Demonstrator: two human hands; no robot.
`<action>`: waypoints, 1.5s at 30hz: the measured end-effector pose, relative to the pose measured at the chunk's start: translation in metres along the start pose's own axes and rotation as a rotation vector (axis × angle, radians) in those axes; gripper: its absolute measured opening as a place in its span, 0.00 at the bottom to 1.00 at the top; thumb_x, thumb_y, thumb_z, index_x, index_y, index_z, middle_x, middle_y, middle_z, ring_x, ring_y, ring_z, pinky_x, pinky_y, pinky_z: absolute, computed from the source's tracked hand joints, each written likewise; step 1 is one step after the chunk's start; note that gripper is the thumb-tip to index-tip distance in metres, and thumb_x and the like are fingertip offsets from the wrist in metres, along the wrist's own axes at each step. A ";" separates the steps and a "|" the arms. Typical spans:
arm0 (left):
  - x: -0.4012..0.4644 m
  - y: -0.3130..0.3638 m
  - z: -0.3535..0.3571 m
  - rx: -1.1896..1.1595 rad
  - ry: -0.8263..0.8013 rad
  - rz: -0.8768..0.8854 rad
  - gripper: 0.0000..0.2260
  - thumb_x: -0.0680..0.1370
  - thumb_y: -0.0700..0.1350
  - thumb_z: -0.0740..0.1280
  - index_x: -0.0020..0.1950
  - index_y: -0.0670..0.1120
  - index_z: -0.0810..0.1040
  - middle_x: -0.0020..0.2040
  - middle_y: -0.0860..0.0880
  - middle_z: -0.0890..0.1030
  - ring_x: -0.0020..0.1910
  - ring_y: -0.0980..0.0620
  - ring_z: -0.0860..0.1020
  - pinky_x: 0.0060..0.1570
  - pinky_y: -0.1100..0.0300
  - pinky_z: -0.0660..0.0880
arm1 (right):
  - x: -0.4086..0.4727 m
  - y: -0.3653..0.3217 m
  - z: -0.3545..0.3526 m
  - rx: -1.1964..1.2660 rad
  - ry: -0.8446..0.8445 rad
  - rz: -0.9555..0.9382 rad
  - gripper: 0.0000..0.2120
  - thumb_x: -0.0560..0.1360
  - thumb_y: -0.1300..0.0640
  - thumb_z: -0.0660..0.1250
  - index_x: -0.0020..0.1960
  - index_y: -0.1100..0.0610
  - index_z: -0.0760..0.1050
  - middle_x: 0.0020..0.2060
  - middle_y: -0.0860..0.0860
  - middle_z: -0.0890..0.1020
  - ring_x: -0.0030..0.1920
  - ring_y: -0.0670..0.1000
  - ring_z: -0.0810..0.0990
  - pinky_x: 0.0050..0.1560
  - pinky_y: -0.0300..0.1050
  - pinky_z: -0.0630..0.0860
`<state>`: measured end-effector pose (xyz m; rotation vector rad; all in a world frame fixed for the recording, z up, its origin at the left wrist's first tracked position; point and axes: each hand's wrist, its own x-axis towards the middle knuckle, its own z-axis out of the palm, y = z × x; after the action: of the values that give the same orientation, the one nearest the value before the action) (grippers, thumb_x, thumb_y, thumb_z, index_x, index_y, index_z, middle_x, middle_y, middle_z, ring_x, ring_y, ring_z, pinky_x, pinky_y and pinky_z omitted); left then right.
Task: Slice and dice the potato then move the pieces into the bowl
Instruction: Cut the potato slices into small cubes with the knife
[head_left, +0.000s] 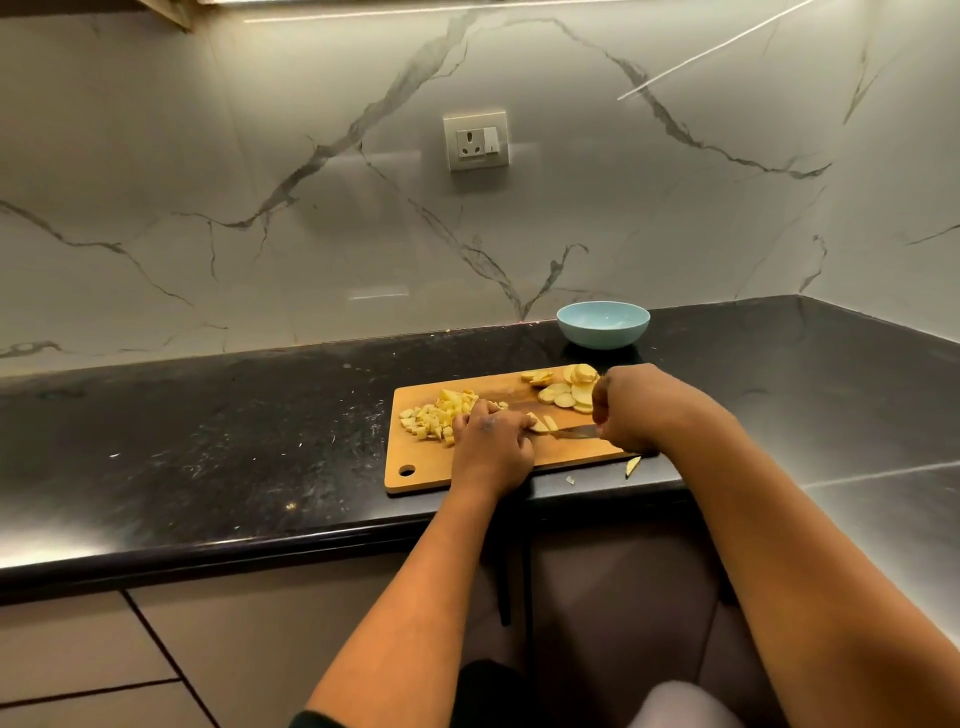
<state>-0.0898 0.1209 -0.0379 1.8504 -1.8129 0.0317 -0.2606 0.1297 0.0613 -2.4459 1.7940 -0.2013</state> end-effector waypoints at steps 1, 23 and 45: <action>0.000 -0.001 0.000 -0.010 0.016 -0.015 0.18 0.77 0.44 0.62 0.66 0.52 0.77 0.60 0.46 0.77 0.64 0.47 0.68 0.66 0.48 0.60 | -0.001 0.001 0.003 0.038 0.021 0.001 0.13 0.76 0.61 0.68 0.60 0.57 0.77 0.52 0.53 0.80 0.50 0.52 0.78 0.56 0.46 0.78; 0.004 0.000 0.007 0.099 0.037 -0.018 0.20 0.76 0.45 0.61 0.68 0.50 0.68 0.58 0.45 0.78 0.64 0.45 0.68 0.63 0.48 0.61 | 0.006 -0.015 0.068 0.304 0.217 0.048 0.08 0.78 0.63 0.62 0.55 0.55 0.75 0.48 0.56 0.78 0.45 0.54 0.75 0.41 0.44 0.71; 0.010 -0.001 0.011 0.054 0.083 0.002 0.18 0.75 0.46 0.61 0.65 0.51 0.71 0.54 0.48 0.80 0.60 0.46 0.70 0.60 0.48 0.64 | -0.006 -0.037 0.079 0.276 0.262 0.060 0.08 0.78 0.64 0.59 0.54 0.57 0.73 0.48 0.56 0.77 0.46 0.55 0.76 0.41 0.44 0.70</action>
<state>-0.0914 0.1075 -0.0438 1.8564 -1.7732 0.1578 -0.2145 0.1466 -0.0111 -2.2529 1.7891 -0.7421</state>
